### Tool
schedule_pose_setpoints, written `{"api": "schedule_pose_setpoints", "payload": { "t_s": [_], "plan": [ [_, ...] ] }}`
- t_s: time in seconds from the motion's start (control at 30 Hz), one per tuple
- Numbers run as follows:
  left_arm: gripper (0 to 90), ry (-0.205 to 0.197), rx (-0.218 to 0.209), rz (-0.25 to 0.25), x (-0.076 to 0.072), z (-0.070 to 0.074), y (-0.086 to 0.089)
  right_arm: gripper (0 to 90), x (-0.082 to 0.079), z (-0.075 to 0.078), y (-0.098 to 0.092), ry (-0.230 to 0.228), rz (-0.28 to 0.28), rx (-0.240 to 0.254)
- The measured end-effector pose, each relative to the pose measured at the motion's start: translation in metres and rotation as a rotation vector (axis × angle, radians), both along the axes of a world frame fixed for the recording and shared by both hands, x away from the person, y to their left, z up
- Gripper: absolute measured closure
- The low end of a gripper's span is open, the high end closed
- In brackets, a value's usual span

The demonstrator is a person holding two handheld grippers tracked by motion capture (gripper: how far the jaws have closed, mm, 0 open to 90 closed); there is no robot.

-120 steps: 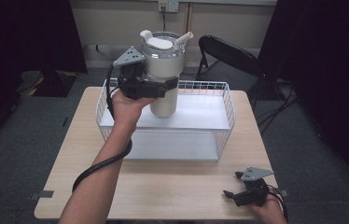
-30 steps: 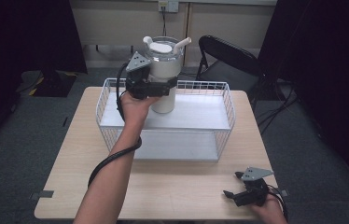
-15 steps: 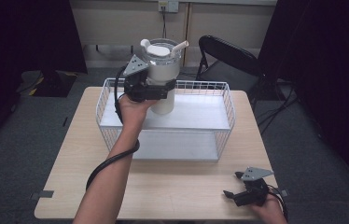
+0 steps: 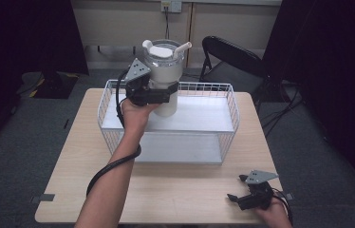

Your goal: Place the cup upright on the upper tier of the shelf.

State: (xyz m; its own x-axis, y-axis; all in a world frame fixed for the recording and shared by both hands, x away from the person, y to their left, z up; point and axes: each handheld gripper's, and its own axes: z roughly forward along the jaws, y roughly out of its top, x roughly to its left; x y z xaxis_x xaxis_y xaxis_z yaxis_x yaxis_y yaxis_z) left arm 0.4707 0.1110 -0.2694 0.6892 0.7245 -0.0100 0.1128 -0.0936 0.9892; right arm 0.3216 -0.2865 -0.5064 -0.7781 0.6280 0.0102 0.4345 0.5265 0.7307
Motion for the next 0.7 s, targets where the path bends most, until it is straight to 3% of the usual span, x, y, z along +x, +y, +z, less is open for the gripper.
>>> {"api": "schedule_pose_setpoints", "payload": {
  "t_s": [0.13,0.27,0.4,0.53,0.7],
  "plan": [
    [9.3,-0.004,0.0,-0.006,0.0,-0.003,0.002,9.7,0.0,0.0,0.0,0.0,0.0,0.0],
    [8.2,0.042,-0.032,-0.009,0.0,-0.009,0.005,9.7,0.0,0.0,0.0,0.0,0.0,0.0],
    [8.7,0.042,0.025,-0.002,-0.004,-0.014,0.004,9.7,0.0,0.0,0.0,0.0,0.0,0.0],
    [9.6,0.063,0.019,-0.021,-0.006,-0.019,0.01,9.7,0.0,0.0,0.0,0.0,0.0,0.0],
    [12.3,0.101,0.045,-0.033,-0.012,-0.02,0.019,9.7,0.0,0.0,0.0,-0.001,0.001,0.0]
  ]
}}
